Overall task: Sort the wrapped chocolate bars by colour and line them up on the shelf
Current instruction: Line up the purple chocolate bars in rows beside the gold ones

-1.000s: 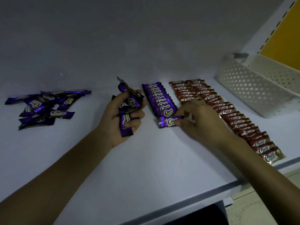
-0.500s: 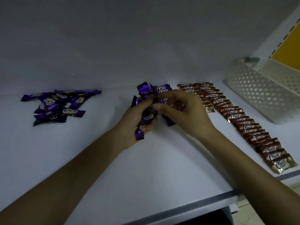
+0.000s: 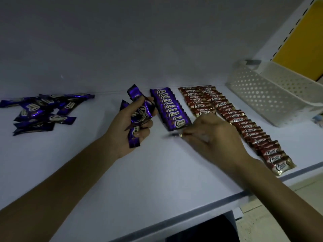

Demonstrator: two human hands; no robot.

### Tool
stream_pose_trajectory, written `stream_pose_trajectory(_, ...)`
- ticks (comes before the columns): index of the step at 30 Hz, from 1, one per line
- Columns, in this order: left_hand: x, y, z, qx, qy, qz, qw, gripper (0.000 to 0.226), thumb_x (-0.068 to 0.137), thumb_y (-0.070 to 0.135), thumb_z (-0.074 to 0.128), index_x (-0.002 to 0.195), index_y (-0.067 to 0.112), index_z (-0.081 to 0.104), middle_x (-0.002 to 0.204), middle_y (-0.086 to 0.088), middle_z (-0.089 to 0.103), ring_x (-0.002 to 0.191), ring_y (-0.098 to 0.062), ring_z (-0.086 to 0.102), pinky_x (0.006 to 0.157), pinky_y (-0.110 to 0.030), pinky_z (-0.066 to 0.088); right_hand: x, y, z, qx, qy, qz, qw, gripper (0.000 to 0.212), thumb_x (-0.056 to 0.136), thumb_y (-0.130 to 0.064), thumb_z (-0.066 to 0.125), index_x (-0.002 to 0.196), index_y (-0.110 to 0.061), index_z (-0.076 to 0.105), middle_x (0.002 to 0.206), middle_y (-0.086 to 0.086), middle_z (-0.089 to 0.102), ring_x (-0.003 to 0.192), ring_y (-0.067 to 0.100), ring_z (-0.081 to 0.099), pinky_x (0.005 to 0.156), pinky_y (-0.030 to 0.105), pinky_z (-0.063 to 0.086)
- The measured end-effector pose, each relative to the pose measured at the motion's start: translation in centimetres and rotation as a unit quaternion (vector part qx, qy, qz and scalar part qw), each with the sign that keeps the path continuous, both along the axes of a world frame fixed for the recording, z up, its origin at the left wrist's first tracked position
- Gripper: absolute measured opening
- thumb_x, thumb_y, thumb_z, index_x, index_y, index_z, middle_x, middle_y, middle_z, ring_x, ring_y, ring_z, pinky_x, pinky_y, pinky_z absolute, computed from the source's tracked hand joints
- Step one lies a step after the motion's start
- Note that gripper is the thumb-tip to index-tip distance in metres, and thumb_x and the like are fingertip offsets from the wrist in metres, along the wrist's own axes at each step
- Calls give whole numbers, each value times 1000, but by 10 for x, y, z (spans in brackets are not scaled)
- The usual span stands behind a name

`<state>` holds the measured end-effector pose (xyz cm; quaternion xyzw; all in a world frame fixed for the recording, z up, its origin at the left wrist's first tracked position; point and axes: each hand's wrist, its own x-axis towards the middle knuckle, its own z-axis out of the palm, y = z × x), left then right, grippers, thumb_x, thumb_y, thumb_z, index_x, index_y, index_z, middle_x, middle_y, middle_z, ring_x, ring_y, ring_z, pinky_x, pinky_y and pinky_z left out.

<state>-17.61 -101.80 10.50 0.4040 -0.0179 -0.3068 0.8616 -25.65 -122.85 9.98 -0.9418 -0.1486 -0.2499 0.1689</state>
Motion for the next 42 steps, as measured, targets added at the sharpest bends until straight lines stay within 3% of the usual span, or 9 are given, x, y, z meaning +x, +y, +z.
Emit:
stream_pose_trajectory(2, -1, 0, 0, 0, -6, -2, 1000, 21, 83, 32, 52, 95, 17, 61, 75, -3, 61, 43, -4, 39, 30, -11, 26, -12, -6, -5, -48, 35, 36, 998, 23, 83, -36, 62, 99, -24, 75, 85, -6, 63, 78, 12, 59, 56, 28, 50)
stream_pose_trajectory(8, -3, 0, -1, -2, -20, -3, 1000, 21, 86, 32, 50, 94, 17, 62, 76, -3, 62, 44, -4, 39, 30, -11, 26, -14, -6, 3, 131, 63, -26, 989, 20, 87, -25, 60, 103, -25, 71, 69, -10, 64, 58, 6, 54, 54, 27, 43)
stream_pose_trajectory(11, -5, 0, 0, 1, -29, -2, 1000, 22, 85, 32, 50, 96, 17, 62, 75, -3, 62, 43, -4, 40, 31, -11, 25, -11, 2, 3, 49, 119, -31, 991, 27, 87, -37, 60, 112, -28, 68, 69, -14, 60, 59, 4, 52, 54, 25, 38)
stream_pose_trajectory(14, -5, 0, 0, -2, -31, -3, 1000, 23, 84, 32, 49, 97, 16, 61, 75, -3, 62, 43, -4, 40, 31, -11, 25, -6, 1, -1, 29, 154, -2, 988, 19, 85, -34, 66, 100, -23, 72, 77, -16, 49, 67, 6, 50, 60, 26, 38)
stream_pose_trajectory(20, -4, 0, 0, 2, -34, -7, 999, 24, 86, 31, 49, 99, 16, 60, 75, -3, 61, 43, -4, 39, 30, -11, 26, 13, -7, -2, 39, 73, -23, 996, 22, 73, -24, 78, 94, -17, 74, 87, 3, 61, 81, 19, 55, 69, 32, 46)
stream_pose_trajectory(28, -4, -1, 0, 6, -41, -11, 999, 25, 85, 29, 49, 103, 16, 60, 77, -4, 61, 43, -4, 39, 30, -12, 29, 27, -2, -10, 34, 21, -38, 998, 29, 76, -30, 75, 101, -15, 74, 89, 3, 59, 82, 9, 45, 67, 23, 34)
stream_pose_trajectory(32, -7, -3, 1, 41, -82, -14, 996, 27, 81, 25, 52, 106, 17, 59, 78, -4, 63, 45, -5, 40, 35, -14, 21, 30, 17, 7, 169, 63, -10, 983, 11, 87, -24, 66, 94, -19, 73, 87, -1, 63, 75, 2, 50, 65, 16, 38)
stream_pose_trajectory(35, -11, -6, 3, 76, -115, -23, 990, 30, 80, 24, 55, 109, 17, 59, 78, -3, 62, 46, -5, 45, 33, -13, 26, 41, 41, 24, 301, 124, 49, 944, 16, 93, -20, 59, 92, -12, 73, 82, 2, 70, 70, 6, 61, 64, 19, 46)
stream_pose_trajectory(42, -9, -4, 3, 135, -66, 2, 989, 41, 71, 35, 63, 108, 20, 64, 100, -11, 68, 59, -10, 56, 38, -15, 39, 52, 52, 43, 425, 228, 42, 875, 12, 90, -12, 61, 89, -6, 71, 85, 7, 70, 72, 9, 65, 68, 23, 54)
